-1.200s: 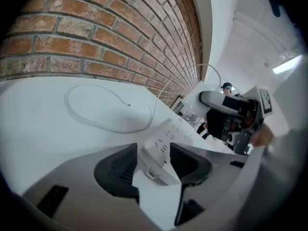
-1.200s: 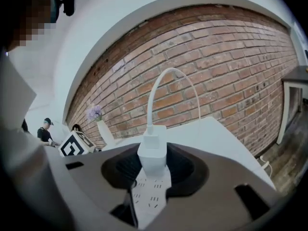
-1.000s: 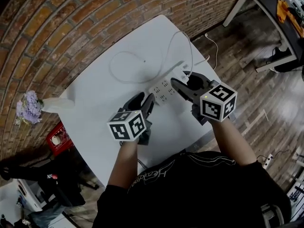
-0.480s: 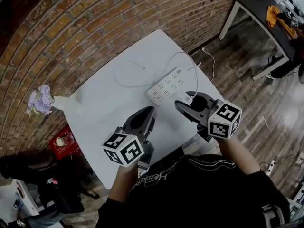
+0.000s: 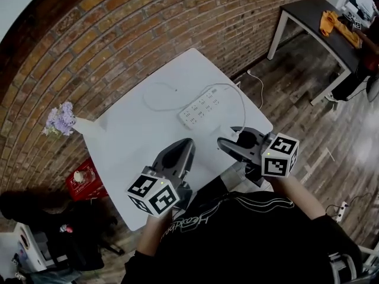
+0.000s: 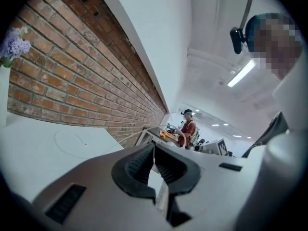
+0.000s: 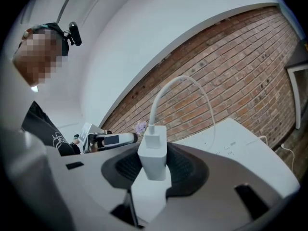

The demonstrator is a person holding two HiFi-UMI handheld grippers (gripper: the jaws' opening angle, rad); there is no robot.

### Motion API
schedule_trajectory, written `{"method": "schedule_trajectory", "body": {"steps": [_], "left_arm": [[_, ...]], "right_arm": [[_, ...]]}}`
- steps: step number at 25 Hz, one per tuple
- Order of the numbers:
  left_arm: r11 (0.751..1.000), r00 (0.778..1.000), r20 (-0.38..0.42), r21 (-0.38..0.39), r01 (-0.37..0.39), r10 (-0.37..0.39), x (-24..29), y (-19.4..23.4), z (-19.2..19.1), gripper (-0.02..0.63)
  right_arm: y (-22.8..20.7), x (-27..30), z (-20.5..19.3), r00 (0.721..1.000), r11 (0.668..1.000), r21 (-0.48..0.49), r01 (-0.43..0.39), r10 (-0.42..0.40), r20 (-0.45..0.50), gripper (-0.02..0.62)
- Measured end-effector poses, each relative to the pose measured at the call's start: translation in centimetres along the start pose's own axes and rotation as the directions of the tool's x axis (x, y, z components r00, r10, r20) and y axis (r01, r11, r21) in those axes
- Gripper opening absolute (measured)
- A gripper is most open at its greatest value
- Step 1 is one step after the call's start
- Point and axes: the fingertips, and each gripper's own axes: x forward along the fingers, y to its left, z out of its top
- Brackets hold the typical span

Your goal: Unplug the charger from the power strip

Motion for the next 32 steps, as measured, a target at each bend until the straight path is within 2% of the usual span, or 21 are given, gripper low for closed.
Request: {"method": "schedule_trajectory", "body": {"steps": [3, 10, 21, 32], "left_arm": [[1.000, 1.000, 0.011, 0.005, 0.013, -0.013, -1.0, -2.0, -0.5, 0.009], [1.000, 1.000, 0.001, 0.029, 0.012, -0.012, -1.2, -3.2, 0.0, 0.009], [0.999, 1.000, 0.002, 0.036, 0.004, -0.004, -2.2, -4.4, 0.0, 0.009], [1.000, 1.000, -0.009, 0.021, -0.002, 0.002, -2.4, -4.1, -0.5, 0.009]], "right_arm": [[1.5, -1.5, -0.2, 1.000, 1.000, 0.008, -0.015, 0.015, 0.025, 0.118], [2.6, -1.9, 0.6, 0.999, 0.999, 0.019, -0.033, 0.032, 0.039, 0.118], [3.9, -2.5, 0.8, 0.999, 1.000, -0.003, -0.021, 0.021, 0.031, 0.118], [3.5, -2.3, 0.3, 1.000, 1.000, 0.019, -0.007, 0.007, 0.024, 0.118]]}}
